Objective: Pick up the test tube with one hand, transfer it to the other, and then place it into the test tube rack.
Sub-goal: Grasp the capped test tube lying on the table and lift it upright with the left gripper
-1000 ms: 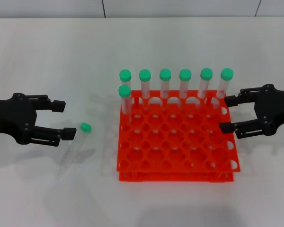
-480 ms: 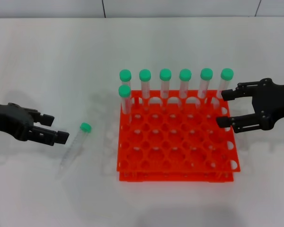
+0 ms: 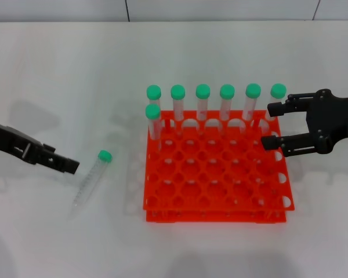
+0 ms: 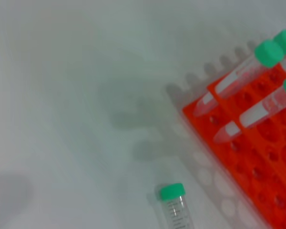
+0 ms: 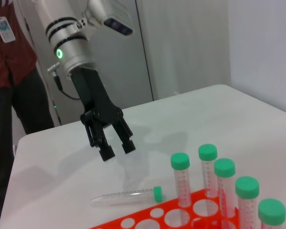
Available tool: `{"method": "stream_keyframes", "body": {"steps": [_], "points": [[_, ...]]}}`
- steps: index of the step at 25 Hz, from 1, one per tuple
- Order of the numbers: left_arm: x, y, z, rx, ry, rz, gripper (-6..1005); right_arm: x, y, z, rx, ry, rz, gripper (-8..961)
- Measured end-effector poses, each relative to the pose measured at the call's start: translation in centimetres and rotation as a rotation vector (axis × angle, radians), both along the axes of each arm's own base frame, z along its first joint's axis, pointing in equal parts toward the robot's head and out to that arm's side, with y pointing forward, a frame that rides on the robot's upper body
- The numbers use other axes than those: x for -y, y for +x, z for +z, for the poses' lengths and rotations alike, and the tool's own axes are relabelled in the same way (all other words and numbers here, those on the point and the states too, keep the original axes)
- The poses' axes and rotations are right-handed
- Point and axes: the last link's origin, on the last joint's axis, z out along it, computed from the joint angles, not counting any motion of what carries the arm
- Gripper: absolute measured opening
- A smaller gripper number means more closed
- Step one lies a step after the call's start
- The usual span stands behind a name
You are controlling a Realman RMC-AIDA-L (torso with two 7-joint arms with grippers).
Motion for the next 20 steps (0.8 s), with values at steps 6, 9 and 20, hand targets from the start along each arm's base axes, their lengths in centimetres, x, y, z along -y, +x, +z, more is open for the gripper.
{"method": "stream_keyframes", "body": {"steps": [6,9,20], "points": [[-0.5,0.4,-1.8,-0.066,-0.076,0.007,849,-0.1,-0.1,0.1,-0.004,0.004,0.0,755],[-0.5,0.4,-2.8,-0.08,-0.107,0.006,847,-0.1,-0.1,0.1,-0.004,0.007,-0.001,755],[-0.4,0.7,-4.6,-0.107,-0.158,-0.01,840,-0.3,-0.1,0.0,0.002,0.018,-0.003,754]]}}
